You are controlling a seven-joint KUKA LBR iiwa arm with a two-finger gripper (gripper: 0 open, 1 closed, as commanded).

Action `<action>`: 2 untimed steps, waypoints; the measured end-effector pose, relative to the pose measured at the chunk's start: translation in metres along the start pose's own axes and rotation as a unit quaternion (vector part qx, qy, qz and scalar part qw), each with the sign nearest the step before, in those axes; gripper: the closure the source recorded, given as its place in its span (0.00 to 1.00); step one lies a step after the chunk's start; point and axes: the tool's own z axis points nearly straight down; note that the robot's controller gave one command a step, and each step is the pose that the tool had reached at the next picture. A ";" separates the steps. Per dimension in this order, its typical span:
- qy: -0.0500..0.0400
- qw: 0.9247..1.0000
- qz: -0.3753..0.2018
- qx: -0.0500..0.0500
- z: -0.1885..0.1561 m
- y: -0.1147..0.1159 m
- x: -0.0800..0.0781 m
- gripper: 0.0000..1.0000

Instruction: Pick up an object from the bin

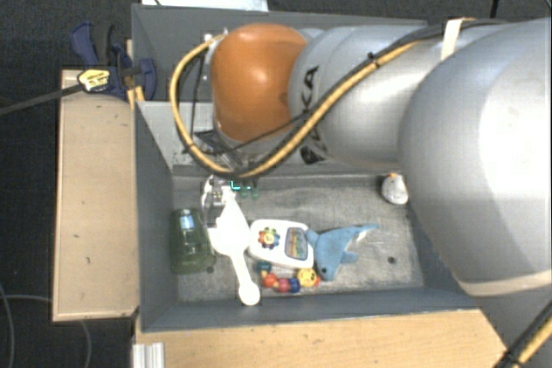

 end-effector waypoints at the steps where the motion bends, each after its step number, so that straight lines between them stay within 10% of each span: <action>1: -0.004 1.000 0.003 -0.001 -0.005 -0.001 -0.002 0.00; 2: -0.006 0.989 -0.145 0.000 0.032 0.008 -0.005 0.00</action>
Offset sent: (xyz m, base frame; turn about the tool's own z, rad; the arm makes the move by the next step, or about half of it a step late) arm 0.0044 0.0163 -0.0764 -0.5862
